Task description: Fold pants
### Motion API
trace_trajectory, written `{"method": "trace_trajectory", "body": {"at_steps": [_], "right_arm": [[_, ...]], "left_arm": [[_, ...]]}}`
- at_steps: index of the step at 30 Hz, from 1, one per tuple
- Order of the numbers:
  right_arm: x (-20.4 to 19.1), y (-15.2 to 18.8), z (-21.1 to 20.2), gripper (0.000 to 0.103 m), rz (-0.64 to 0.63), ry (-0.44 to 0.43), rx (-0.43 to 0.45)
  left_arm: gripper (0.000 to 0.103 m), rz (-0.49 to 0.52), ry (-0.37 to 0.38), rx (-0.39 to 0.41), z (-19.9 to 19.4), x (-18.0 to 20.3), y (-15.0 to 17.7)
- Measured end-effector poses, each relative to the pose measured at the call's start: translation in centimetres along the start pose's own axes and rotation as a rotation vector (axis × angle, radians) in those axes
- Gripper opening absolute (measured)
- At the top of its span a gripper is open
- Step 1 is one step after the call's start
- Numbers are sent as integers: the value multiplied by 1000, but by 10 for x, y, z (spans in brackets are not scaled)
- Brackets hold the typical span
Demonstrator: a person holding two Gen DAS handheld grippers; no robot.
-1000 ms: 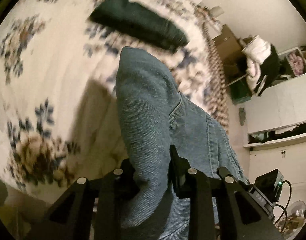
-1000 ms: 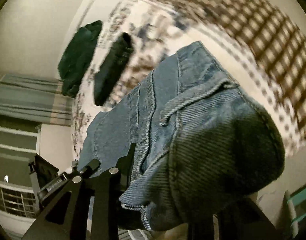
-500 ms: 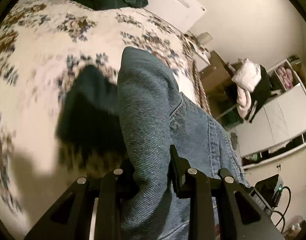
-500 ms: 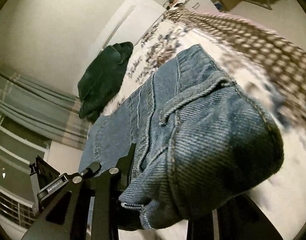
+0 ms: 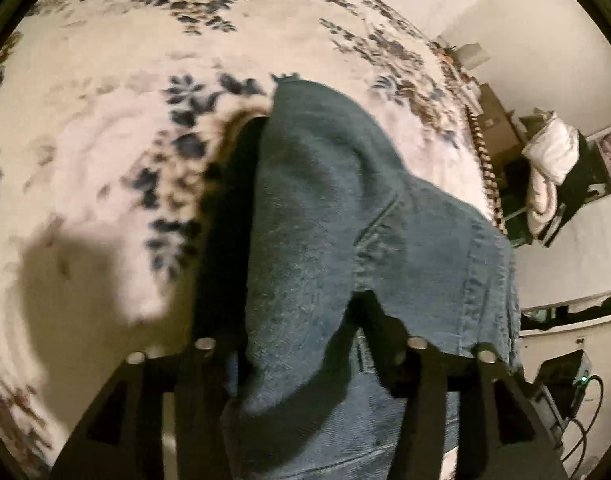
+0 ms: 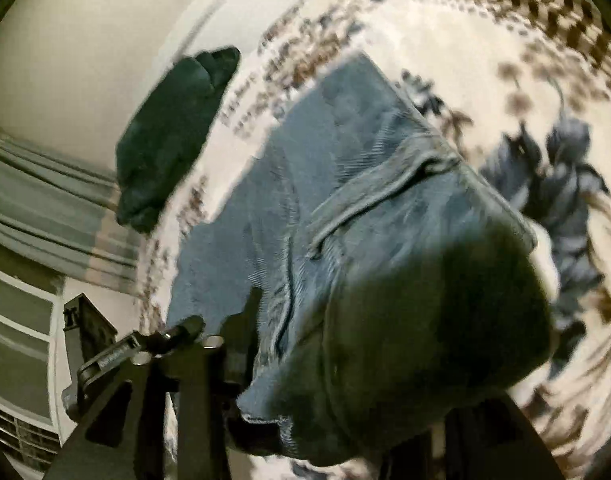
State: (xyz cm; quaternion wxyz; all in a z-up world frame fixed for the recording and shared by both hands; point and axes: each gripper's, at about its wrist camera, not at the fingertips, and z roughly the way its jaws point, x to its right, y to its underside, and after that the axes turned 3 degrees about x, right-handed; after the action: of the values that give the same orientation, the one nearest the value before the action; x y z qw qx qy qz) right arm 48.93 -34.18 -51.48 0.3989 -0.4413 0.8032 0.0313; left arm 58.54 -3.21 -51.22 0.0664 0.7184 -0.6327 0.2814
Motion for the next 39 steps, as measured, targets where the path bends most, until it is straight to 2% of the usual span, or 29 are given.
{"method": "trace_trajectory", "body": {"at_steps": [2,3,4,8,12,13,18,23,29,35,39], "right_arm": [[1,-1,-7,74,-36,70,-21],[-1,-2,-14,86,-64,116,-26],[-3,-2,-19,92,-92,162,-28],[-33,2,-43,98,-282,395,-14],[-63,9,-64,101,-414,526,17],[-70,11,-71,101,-437,549,28],[-96,15,-116,101,-438,552,42],[-130,24,-184,101,-461,538,80],[-185,42,-297,101,-516,504,147],[-239,68,-412,101,-579,448,213],[-269,89,-486,101,-623,419,254]], "left_arm": [[67,37,-80,5,-10,7,7],[76,57,-128,2,-15,13,12],[84,76,-165,3,-19,17,14],[91,190,-290,14,-38,46,34],[91,281,-364,32,-59,73,53],[91,293,-361,32,-63,80,54],[91,329,-376,71,-99,114,62],[91,337,-377,134,-166,148,76],[91,327,-386,221,-264,190,107],[91,328,-404,312,-369,237,155],[91,327,-409,372,-425,260,185]]}}
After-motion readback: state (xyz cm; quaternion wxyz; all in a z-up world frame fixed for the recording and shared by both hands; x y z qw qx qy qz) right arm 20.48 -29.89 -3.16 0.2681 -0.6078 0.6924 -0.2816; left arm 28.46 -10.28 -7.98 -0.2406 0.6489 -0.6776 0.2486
